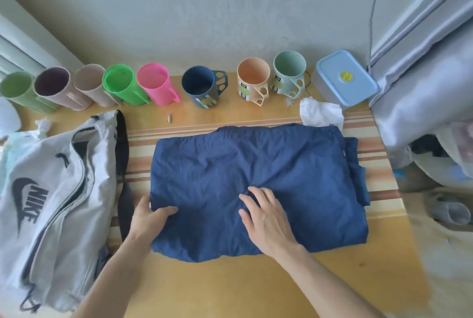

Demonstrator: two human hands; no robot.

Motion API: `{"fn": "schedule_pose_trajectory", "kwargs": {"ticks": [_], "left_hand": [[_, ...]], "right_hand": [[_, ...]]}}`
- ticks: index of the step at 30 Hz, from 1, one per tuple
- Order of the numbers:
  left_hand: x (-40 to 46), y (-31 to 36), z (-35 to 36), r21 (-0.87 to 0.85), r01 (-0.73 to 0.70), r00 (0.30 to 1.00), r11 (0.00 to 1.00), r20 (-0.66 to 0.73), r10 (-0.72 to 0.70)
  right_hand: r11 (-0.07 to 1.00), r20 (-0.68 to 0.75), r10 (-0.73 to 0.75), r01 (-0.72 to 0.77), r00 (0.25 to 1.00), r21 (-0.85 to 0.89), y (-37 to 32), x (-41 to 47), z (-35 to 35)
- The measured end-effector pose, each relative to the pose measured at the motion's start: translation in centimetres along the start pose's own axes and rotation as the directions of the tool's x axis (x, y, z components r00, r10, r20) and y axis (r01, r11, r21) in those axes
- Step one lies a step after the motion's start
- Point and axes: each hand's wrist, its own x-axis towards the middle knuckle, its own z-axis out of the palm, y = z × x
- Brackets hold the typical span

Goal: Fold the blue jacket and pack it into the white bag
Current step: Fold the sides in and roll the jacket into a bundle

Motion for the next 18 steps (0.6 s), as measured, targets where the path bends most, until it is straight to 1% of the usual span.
{"fn": "schedule_pose_trajectory", "kwargs": {"ticks": [1,2,3,4,5,6,8,9,10,12,13,14,15,16,17,18], "left_hand": [[-0.4,0.7,-0.4,-0.059,0.034,0.998,0.998,0.062,-0.031],[-1.3,1.6,-0.6,-0.113,0.043,0.991,0.993,0.128,-0.028],[-2.5,2.6,-0.8,-0.156,0.018,0.983,0.988,0.185,0.011],[-4.1,3.8,-0.7,-0.184,-0.034,0.971,0.982,0.226,0.076],[-5.9,5.2,-0.3,-0.192,-0.111,0.954,0.975,0.255,0.159],[-7.9,6.8,0.7,-0.196,-0.197,0.926,0.961,0.285,0.248],[-11.9,9.9,4.0,-0.157,-0.384,0.841,0.91,0.348,0.415],[-13.6,11.0,6.4,-0.105,-0.491,0.783,0.865,0.382,0.491],[-15.1,11.9,9.1,-0.047,-0.593,0.721,0.804,0.414,0.556],[-17.4,12.8,15.5,0.068,-0.756,0.595,0.651,0.488,0.639],[-18.5,12.9,18.7,0.109,-0.801,0.545,0.589,0.542,0.64],[-19.5,12.8,21.4,0.14,-0.829,0.502,0.542,0.614,0.609],[-20.1,12.3,23.6,0.162,-0.837,0.476,0.523,0.688,0.548],[-20.8,11.8,25.3,0.178,-0.83,0.467,0.529,0.74,0.484],[-20.8,11.1,25.9,0.182,-0.823,0.468,0.538,0.754,0.461],[-20.3,10.1,25.9,0.176,-0.835,0.469,0.522,0.725,0.506]], "right_hand": [[1.0,0.039,-0.006,0.005,0.999,0.009,0.1,0.0,-0.1],[0.998,0.072,0.002,-0.007,0.997,0.066,0.2,0.1,-0.5],[0.985,0.095,0.024,-0.04,0.995,0.17,0.3,0.1,-1.1],[0.946,0.114,0.057,-0.09,0.992,0.31,0.3,0.0,-2.3],[0.872,0.135,0.106,-0.157,0.985,0.463,0.4,-0.2,-3.8],[0.76,0.158,0.16,-0.224,0.974,0.61,0.7,-0.7,-5.6],[0.475,0.188,0.238,-0.283,0.953,0.833,1.8,-1.9,-9.5],[0.346,0.184,0.267,-0.272,0.946,0.898,2.5,-2.6,-11.5],[0.249,0.171,0.303,-0.251,0.937,0.935,3.5,-3.3,-13.3],[0.12,0.15,0.408,-0.216,0.9,0.969,6.2,-4.8,-15.9],[0.082,0.158,0.477,-0.223,0.865,0.971,7.9,-5.3,-16.6],[0.053,0.175,0.539,-0.24,0.824,0.969,9.6,-5.8,-17.2],[0.047,0.198,0.603,-0.283,0.772,0.958,11.5,-6.1,-17.2],[0.055,0.224,0.657,-0.343,0.719,0.938,13.4,-6.6,-17.3],[0.084,0.232,0.705,-0.404,0.67,0.911,15.0,-6.9,-17.0],[0.148,0.195,0.752,-0.449,0.63,0.881,16.2,-7.3,-16.7]]}}
